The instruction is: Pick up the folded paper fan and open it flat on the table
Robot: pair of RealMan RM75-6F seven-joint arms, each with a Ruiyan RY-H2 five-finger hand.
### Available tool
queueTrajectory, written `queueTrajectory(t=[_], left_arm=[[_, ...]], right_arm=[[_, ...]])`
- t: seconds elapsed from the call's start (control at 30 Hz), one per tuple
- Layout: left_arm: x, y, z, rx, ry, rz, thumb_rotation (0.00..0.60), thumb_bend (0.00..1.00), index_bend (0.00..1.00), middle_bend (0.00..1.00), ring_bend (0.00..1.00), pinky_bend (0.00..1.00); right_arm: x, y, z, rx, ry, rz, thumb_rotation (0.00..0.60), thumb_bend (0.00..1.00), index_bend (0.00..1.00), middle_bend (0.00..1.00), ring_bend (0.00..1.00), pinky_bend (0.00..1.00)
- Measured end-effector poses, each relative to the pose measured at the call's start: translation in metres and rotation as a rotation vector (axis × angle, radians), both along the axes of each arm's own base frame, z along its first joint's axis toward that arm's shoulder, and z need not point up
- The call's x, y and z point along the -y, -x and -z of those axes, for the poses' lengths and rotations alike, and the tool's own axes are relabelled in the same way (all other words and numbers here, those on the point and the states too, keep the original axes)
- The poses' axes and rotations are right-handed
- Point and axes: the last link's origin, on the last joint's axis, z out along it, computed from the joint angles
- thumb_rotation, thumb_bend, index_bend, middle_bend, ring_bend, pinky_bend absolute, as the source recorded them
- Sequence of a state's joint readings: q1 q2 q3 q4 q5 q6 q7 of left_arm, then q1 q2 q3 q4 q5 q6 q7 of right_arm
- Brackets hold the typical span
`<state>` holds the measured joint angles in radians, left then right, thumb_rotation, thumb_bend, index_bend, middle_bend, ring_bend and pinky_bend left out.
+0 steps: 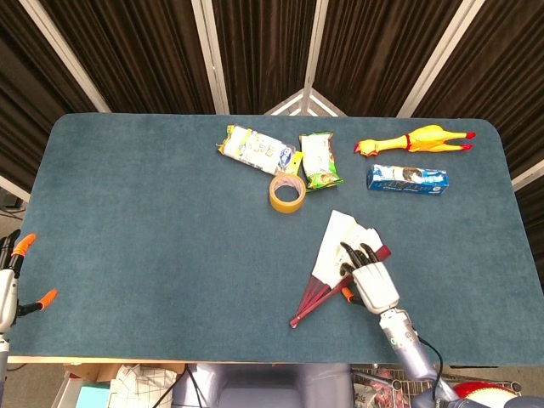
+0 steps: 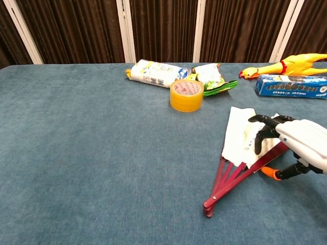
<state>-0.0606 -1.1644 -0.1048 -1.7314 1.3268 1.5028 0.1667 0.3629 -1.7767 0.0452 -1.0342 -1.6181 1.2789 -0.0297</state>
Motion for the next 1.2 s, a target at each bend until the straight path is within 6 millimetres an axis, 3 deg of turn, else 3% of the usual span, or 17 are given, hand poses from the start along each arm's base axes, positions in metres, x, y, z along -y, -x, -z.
queueTrajectory(t=[0.37,1.2], left_arm=[[0.0,0.0,0.0,0.0,0.0,-0.002,0.6,0.15,0.14,0.0,0.0,0.0],[0.0,-0.001,0.002,-0.007,0.011,-0.001,0.6,0.15,0.15,0.0,0.0,0.0]], right_arm=[[0.007,-0.006,0.003,0.027,0.003,-0.009,0.6,0.36,0.58,0.14,0.26,0.15],[0.011,0.006,0.016,-0.07,-0.041,0.007,0.6,0.37,0.54,0.15,0.26,0.15]])
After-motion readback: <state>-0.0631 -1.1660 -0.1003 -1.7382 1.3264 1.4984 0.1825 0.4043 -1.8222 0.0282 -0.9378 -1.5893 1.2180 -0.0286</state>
